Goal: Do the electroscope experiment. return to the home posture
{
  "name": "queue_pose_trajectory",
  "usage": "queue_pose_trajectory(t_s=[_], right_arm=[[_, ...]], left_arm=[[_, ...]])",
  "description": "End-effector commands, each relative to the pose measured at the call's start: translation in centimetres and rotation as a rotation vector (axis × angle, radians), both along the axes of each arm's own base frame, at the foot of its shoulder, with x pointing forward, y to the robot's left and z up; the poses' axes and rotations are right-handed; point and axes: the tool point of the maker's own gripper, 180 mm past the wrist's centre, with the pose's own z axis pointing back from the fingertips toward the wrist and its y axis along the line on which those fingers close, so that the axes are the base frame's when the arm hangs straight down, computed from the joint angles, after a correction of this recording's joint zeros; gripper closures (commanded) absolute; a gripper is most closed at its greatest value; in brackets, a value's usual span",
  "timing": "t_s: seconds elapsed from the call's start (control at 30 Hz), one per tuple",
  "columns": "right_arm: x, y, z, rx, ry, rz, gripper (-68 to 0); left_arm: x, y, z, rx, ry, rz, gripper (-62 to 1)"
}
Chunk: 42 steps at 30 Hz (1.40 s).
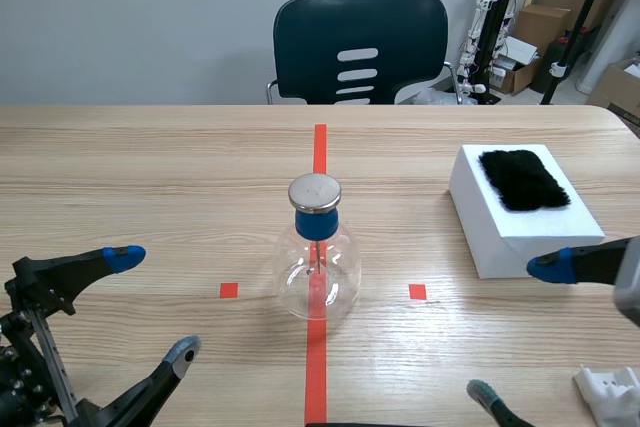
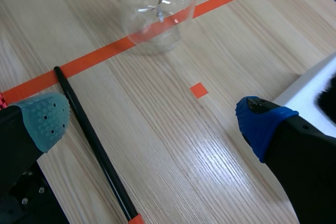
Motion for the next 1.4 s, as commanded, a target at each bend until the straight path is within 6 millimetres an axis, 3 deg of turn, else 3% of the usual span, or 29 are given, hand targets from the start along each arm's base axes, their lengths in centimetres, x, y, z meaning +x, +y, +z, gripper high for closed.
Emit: queue_pose_trajectory(t_s=[0.0,0.5,0.83,0.97,1.27,1.37], right_arm=[[0.5,-0.5,1.2,0.032,-0.042,-0.040,-67.9],[0.0,-6.2,6.5,0.120,-0.247,-0.299,-67.9],[-0.9,-5.1,9.4,0.127,-0.270,-0.224,-67.9],[-0.8,-4.5,10.6,0.139,-0.296,-0.206,-67.9],[-0.9,-3.7,11.4,0.164,-0.307,-0.192,-67.9],[-1.4,-3.7,11.2,0.200,-0.287,-0.232,-67.9]], left_arm=[[0.1,-0.1,0.6,-0.021,-0.018,0.001,-62.3],[0.1,-0.1,0.7,-0.022,-0.019,0.001,-62.3],[0.2,0.0,0.7,-0.025,-0.019,0.004,-62.3],[0.6,1.0,1.1,-0.050,-0.016,0.046,-62.3],[-1.3,1.9,2.0,-0.044,0.004,0.034,-62.3],[-1.3,3.1,2.7,-0.043,0.017,0.089,-62.3]])
